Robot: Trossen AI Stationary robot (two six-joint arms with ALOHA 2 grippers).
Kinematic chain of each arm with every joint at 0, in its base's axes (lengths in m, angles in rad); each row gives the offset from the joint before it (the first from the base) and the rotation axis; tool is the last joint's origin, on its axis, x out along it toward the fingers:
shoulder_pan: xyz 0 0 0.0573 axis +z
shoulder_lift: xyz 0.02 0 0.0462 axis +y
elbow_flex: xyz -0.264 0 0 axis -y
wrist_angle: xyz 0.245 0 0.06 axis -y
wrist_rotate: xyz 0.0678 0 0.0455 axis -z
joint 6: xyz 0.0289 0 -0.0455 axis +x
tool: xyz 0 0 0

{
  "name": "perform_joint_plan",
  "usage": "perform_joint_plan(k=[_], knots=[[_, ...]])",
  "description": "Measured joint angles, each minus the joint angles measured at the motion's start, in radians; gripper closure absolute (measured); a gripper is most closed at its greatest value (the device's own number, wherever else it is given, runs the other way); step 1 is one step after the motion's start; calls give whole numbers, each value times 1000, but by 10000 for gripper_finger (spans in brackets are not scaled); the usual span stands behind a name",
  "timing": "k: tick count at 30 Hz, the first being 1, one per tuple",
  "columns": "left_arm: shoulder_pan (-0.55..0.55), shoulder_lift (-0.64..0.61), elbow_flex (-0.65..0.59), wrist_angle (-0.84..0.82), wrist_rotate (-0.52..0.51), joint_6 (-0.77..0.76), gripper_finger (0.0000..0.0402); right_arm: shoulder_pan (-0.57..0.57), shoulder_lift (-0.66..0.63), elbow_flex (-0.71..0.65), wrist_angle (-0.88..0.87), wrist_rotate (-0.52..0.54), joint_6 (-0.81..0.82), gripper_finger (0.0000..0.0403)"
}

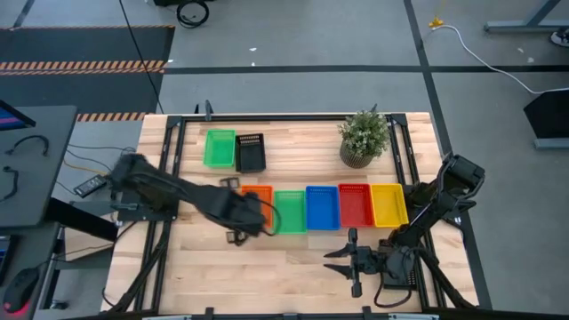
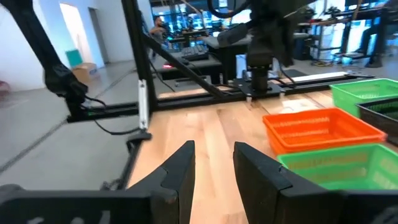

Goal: Stack baskets by color
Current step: Stack the top orange bin on top of the bottom orange bin

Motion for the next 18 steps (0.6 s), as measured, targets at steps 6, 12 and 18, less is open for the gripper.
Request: perform_joint_plan(k=[6, 12, 18], knots=[[55, -291, -463, 272, -2, -168, 395, -19, 1, 0, -33, 68, 80, 288], [126, -422, -828, 595, 14, -221, 398, -81, 1, 0, -34, 41, 95, 288], [140, -412, -981, 1017, 143, -192, 392, -121, 1, 0, -29, 18, 98, 287]])
